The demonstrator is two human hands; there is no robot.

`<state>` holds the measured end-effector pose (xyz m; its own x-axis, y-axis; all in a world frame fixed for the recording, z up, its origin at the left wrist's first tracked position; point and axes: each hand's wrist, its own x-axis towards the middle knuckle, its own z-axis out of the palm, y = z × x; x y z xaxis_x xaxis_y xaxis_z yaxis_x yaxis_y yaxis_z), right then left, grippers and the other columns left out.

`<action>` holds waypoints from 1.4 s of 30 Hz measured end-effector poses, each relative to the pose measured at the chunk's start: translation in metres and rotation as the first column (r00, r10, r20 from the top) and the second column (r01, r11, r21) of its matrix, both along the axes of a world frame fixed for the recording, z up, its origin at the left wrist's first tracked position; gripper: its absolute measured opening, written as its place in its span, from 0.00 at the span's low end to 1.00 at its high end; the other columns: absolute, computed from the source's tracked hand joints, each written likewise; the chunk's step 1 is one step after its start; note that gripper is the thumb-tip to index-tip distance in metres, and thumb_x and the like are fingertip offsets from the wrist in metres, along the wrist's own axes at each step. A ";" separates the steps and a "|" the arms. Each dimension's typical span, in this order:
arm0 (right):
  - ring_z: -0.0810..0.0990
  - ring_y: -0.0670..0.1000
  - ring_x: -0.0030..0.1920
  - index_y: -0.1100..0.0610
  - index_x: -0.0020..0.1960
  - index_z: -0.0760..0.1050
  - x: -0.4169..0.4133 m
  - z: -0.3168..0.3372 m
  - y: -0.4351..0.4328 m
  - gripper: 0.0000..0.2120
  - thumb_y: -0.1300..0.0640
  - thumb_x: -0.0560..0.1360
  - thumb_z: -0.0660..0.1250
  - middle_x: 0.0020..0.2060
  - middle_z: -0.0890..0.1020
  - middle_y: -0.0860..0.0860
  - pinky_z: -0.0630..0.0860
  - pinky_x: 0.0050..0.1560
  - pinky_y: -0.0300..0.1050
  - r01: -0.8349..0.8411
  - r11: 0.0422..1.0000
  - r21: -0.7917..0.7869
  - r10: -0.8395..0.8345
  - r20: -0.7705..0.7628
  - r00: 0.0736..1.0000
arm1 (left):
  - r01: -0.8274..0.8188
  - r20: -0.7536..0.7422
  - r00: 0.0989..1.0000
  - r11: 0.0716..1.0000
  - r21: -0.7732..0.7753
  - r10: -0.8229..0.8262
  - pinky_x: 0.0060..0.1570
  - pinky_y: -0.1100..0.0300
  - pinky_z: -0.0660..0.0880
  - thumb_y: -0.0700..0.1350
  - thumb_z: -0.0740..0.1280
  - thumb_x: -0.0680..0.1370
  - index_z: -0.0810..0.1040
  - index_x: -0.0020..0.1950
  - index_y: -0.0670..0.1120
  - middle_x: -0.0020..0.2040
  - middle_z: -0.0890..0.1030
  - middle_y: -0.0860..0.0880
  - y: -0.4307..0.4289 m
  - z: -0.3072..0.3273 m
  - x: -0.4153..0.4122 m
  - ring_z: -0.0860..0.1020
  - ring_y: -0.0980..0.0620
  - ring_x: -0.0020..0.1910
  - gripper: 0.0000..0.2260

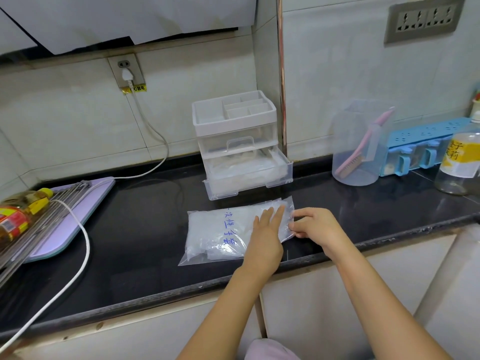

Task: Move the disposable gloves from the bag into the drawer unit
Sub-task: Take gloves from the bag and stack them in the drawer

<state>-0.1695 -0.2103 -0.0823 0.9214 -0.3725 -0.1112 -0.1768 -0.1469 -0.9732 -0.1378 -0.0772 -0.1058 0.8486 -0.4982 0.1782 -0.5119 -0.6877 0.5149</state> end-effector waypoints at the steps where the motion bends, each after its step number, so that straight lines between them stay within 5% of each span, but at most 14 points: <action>1: 0.80 0.49 0.36 0.56 0.56 0.78 -0.002 -0.001 0.000 0.13 0.67 0.72 0.70 0.38 0.84 0.57 0.78 0.44 0.39 0.009 1.000 0.004 -0.009 0.017 1.000 | -0.006 -0.008 1.000 1.000 0.003 0.006 0.74 0.56 0.48 0.29 0.57 0.78 0.50 0.78 0.55 0.79 0.48 0.50 0.000 -0.001 0.001 0.45 0.46 0.78 0.35; 8: 0.79 0.47 0.36 0.58 0.56 0.80 -0.019 0.000 -0.022 0.13 0.67 0.73 0.68 0.35 0.83 0.53 0.74 0.43 0.38 0.137 0.990 0.021 -0.139 0.091 0.986 | -0.018 0.006 1.000 1.000 0.020 0.018 0.75 0.54 0.48 0.29 0.57 0.78 0.59 0.77 0.51 0.79 0.47 0.49 0.001 -0.001 -0.003 0.43 0.44 0.78 0.30; 15: 0.78 0.48 0.45 0.54 0.57 0.81 -0.058 0.046 -0.056 0.12 0.63 0.76 0.66 0.48 0.83 0.52 0.69 0.49 0.40 0.388 0.837 -0.386 -0.318 0.234 0.919 | -0.035 -0.017 0.999 0.999 0.001 0.035 0.74 0.57 0.47 0.30 0.58 0.78 0.59 0.77 0.48 0.79 0.48 0.50 0.002 -0.001 -0.004 0.44 0.46 0.78 0.28; 20: 0.77 0.47 0.46 0.43 0.51 0.81 -0.098 0.113 -0.065 0.12 0.60 0.77 0.65 0.45 0.82 0.47 0.70 0.44 0.36 0.280 0.802 -0.528 -0.077 0.372 0.925 | -0.026 -0.070 0.997 0.999 -0.044 0.022 0.75 0.57 0.48 0.33 0.56 0.80 0.63 0.75 0.47 0.78 0.53 0.49 0.003 0.000 0.000 0.49 0.47 0.78 0.24; 25: 0.81 0.43 0.44 0.40 0.48 0.82 -0.115 0.173 -0.058 0.14 0.59 0.77 0.65 0.39 0.82 0.42 0.73 0.52 0.40 -0.102 0.775 -0.623 0.315 0.242 0.918 | -0.065 -0.202 0.979 0.961 -0.268 0.010 0.65 0.72 0.52 0.46 0.54 0.84 0.66 0.74 0.46 0.74 0.64 0.50 0.005 0.024 -0.003 0.62 0.56 0.72 0.18; 28: 0.80 0.53 0.46 0.43 0.50 0.82 -0.106 0.189 -0.047 0.15 0.62 0.78 0.64 0.44 0.81 0.50 0.74 0.55 0.49 -0.288 0.671 -0.683 0.508 0.141 0.850 | -0.070 -0.339 0.928 0.819 -0.569 -0.156 0.69 0.65 0.59 0.61 0.55 0.80 0.68 0.72 0.50 0.71 0.69 0.54 0.001 0.060 -0.010 0.66 0.59 0.70 0.24; 30: 0.79 0.57 0.48 0.44 0.49 0.82 -0.094 0.191 -0.039 0.14 0.62 0.78 0.64 0.46 0.82 0.52 0.75 0.56 0.51 -0.342 0.627 -0.700 0.546 0.081 0.834 | -0.037 -0.271 0.936 0.703 -0.710 -0.224 0.66 0.65 0.65 0.70 0.57 0.74 0.71 0.68 0.55 0.68 0.73 0.57 -0.001 0.084 -0.019 0.70 0.62 0.66 0.29; 33: 0.80 0.50 0.42 0.48 0.45 0.84 -0.076 0.188 -0.030 0.11 0.61 0.77 0.65 0.40 0.83 0.51 0.76 0.45 0.37 -0.288 0.686 -0.669 0.491 0.132 0.861 | 0.011 -0.085 0.988 0.610 -0.793 -0.128 0.55 0.73 0.71 0.67 0.65 0.70 0.72 0.63 0.55 0.60 0.76 0.59 0.000 0.114 -0.047 0.73 0.67 0.59 0.26; 35: 0.81 0.43 0.40 0.50 0.45 0.84 -0.067 0.185 -0.025 0.10 0.61 0.76 0.66 0.39 0.84 0.50 0.73 0.40 0.29 -0.227 0.766 -0.601 0.423 0.206 0.882 | 0.019 -0.006 0.999 0.594 -0.804 -0.040 0.50 0.70 0.74 0.65 0.69 0.65 0.72 0.58 0.55 0.53 0.76 0.60 0.003 0.125 -0.066 0.75 0.64 0.54 0.25; 42: 0.82 0.39 0.38 0.53 0.48 0.83 -0.046 0.178 0.003 0.08 0.62 0.76 0.68 0.39 0.85 0.48 0.75 0.38 0.26 -0.132 0.923 -0.361 0.286 0.415 0.864 | -0.048 0.013 0.997 0.750 -0.659 0.076 0.53 0.64 0.73 0.58 0.71 0.71 0.66 0.60 0.56 0.57 0.73 0.58 0.002 0.132 -0.072 0.74 0.59 0.55 0.23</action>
